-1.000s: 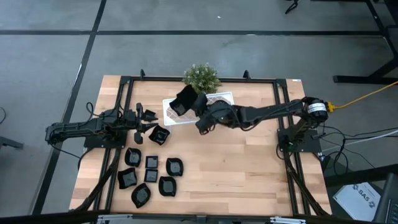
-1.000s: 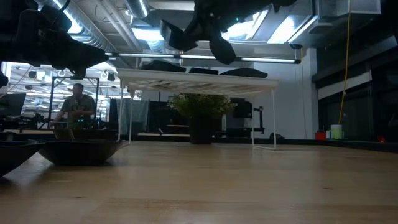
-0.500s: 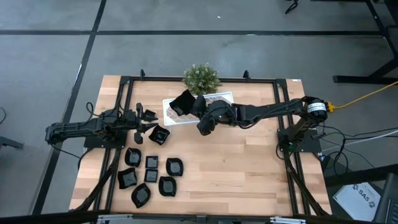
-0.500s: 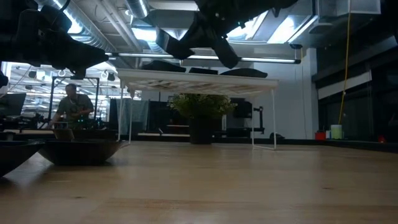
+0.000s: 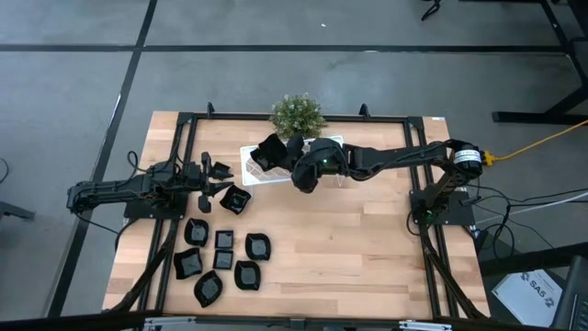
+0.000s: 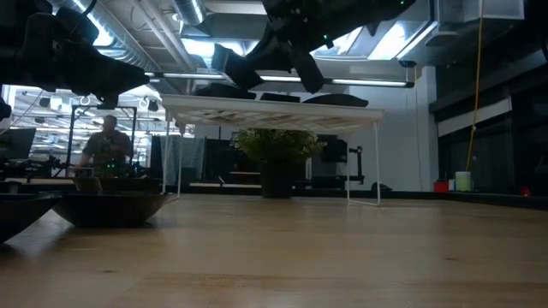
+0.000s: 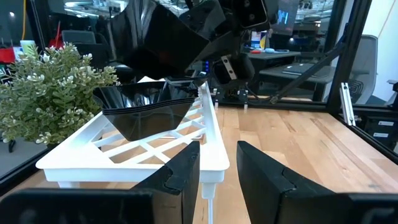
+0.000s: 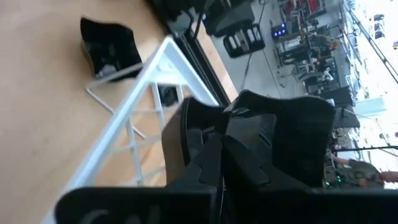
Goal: Pick & Place Mini shaped plates
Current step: Stack the distorted square plate on top of the distorted square plate on the shelf
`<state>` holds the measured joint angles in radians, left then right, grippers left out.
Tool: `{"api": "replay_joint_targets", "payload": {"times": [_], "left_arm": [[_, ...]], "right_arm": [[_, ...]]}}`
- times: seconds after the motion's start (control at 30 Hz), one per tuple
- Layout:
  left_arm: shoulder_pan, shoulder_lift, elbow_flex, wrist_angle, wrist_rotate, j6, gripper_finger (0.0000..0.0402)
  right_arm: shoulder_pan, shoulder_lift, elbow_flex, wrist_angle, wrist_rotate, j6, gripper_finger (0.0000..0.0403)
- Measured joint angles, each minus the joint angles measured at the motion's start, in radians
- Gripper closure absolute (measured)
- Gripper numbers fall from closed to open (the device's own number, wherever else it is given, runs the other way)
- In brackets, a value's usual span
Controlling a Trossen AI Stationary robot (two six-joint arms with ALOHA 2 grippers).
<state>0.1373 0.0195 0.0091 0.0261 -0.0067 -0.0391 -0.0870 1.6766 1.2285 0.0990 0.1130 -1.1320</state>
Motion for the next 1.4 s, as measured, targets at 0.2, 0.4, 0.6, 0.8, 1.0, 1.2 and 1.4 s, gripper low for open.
{"api": "replay_joint_targets", "payload": {"times": [0.2, 0.4, 0.6, 0.8, 1.0, 1.2, 1.4], "left_arm": [[0.000, 0.000, 0.000, 0.000, 0.000, 0.000, 0.0302], [0.000, 0.000, 0.000, 0.000, 0.000, 0.000, 0.0302], [0.000, 0.000, 0.000, 0.000, 0.000, 0.000, 0.0302], [0.000, 0.000, 0.000, 0.000, 0.000, 0.000, 0.0302], [0.000, 0.000, 0.000, 0.000, 0.000, 0.000, 0.0302], [0.000, 0.000, 0.000, 0.000, 0.000, 0.000, 0.0302], [0.000, 0.000, 0.000, 0.000, 0.000, 0.000, 0.0302]], "right_arm": [[-0.002, 0.011, 0.000, 0.004, -0.003, 0.004, 0.0358], [-0.002, 0.022, 0.001, 0.007, -0.002, 0.002, 0.0319], [-0.002, 0.022, 0.001, 0.039, -0.001, 0.079, 0.0286], [0.011, 0.022, 0.001, 0.121, 0.000, 0.199, 0.0265], [0.073, 0.021, 0.001, 0.185, -0.001, 0.218, 0.0260], [0.161, 0.021, 0.001, 0.185, -0.001, 0.256, 0.0266], [0.256, 0.021, 0.001, 0.136, -0.002, 0.391, 0.0272]]}}
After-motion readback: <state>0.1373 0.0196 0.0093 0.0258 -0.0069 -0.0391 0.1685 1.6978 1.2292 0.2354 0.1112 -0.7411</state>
